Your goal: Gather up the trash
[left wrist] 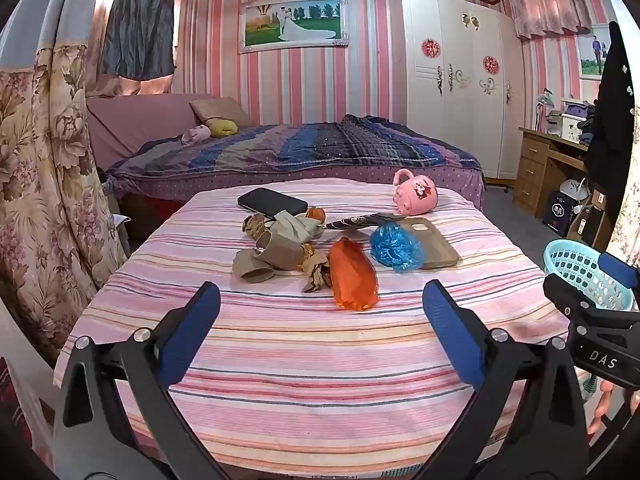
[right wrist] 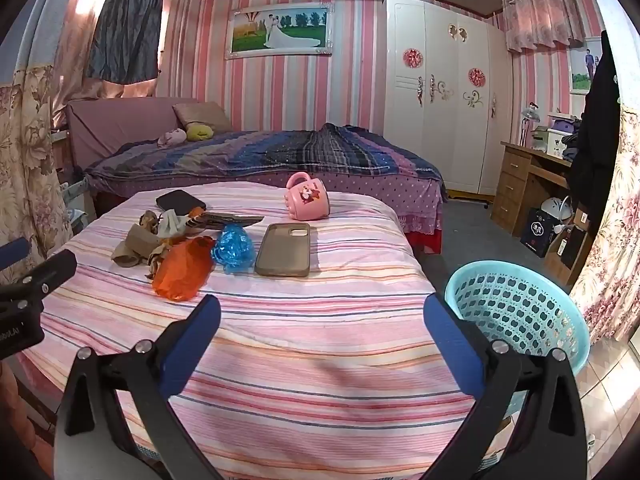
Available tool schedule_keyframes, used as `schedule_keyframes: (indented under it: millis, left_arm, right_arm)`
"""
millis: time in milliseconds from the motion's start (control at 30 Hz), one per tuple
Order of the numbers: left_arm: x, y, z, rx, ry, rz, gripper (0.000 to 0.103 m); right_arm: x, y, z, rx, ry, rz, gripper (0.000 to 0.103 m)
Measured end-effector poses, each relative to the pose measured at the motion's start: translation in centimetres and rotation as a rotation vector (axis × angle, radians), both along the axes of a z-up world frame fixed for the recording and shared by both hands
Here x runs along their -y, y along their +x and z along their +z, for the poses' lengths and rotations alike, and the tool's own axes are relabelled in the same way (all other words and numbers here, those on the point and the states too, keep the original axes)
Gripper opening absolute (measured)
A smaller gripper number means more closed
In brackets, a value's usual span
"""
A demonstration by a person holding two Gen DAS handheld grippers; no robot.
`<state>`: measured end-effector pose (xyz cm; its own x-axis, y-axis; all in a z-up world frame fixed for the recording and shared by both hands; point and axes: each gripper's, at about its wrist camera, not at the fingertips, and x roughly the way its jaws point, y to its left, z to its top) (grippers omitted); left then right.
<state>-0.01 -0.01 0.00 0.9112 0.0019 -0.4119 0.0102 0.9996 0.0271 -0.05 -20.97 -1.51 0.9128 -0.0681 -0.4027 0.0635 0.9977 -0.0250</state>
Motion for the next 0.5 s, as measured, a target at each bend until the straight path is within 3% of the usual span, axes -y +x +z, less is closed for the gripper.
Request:
schedule_keyframes:
  millis: [500]
  left_arm:
    - [0.11,0.0,-0.03,0.001,-0.002,-0.004,0.098]
  right_arm:
    - [-0.03,0.03,0.07,0.002,-0.003,-0.001,0.099]
